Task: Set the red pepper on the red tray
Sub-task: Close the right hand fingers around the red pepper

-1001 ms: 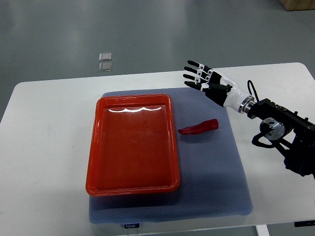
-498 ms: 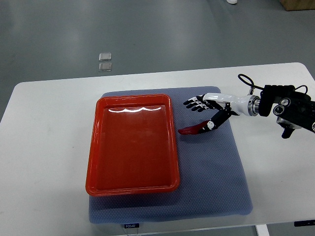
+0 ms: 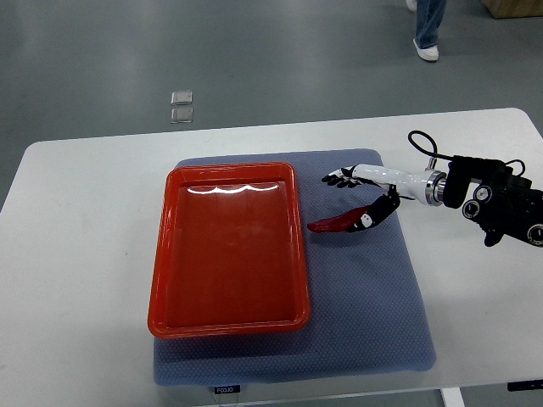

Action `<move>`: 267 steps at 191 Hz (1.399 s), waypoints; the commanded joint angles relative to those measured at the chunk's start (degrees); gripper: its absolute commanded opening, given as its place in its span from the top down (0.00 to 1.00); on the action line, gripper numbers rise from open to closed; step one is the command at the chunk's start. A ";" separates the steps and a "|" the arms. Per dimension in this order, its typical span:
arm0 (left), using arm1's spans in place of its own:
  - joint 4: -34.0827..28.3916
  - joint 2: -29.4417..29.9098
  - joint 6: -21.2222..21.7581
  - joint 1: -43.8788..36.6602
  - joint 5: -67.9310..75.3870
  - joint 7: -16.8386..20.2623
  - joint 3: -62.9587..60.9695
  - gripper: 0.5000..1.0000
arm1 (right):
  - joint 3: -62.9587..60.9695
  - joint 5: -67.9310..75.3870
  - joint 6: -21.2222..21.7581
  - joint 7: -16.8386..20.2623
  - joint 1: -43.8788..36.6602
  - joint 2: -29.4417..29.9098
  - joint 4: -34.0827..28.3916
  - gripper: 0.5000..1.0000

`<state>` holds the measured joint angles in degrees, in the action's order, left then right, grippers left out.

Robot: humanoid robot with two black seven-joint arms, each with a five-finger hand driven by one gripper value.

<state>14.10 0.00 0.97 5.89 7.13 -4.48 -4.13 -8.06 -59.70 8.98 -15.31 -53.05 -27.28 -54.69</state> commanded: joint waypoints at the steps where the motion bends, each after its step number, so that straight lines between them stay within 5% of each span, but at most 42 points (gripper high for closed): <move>1: -0.12 0.00 0.00 0.00 -0.01 0.00 0.00 0.00 | 0.41 -0.06 -0.63 -1.30 0.14 -0.58 -1.38 0.19; 98: -0.21 0.00 0.00 0.00 -0.01 0.00 0.00 0.00 | 2.43 -3.14 -3.62 -6.14 1.46 -2.25 -3.49 0.37; 216: -0.12 0.00 0.00 0.00 -0.01 0.00 0.00 0.00 | 2.52 -3.93 -4.14 -6.32 3.04 -0.23 -1.38 0.38; 231: -0.21 0.00 0.00 0.00 -0.01 0.00 0.00 0.00 | 2.61 -3.93 -4.41 -6.32 3.04 0.12 -1.03 0.44; 267: -0.30 0.00 0.00 0.00 -0.01 0.00 0.00 0.00 | 4.72 -5.16 -5.99 -6.32 2.86 0.91 -0.86 0.88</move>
<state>13.87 0.00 0.97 5.89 7.12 -4.48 -4.13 -4.54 -64.25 3.59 -21.63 -50.03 -26.59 -55.72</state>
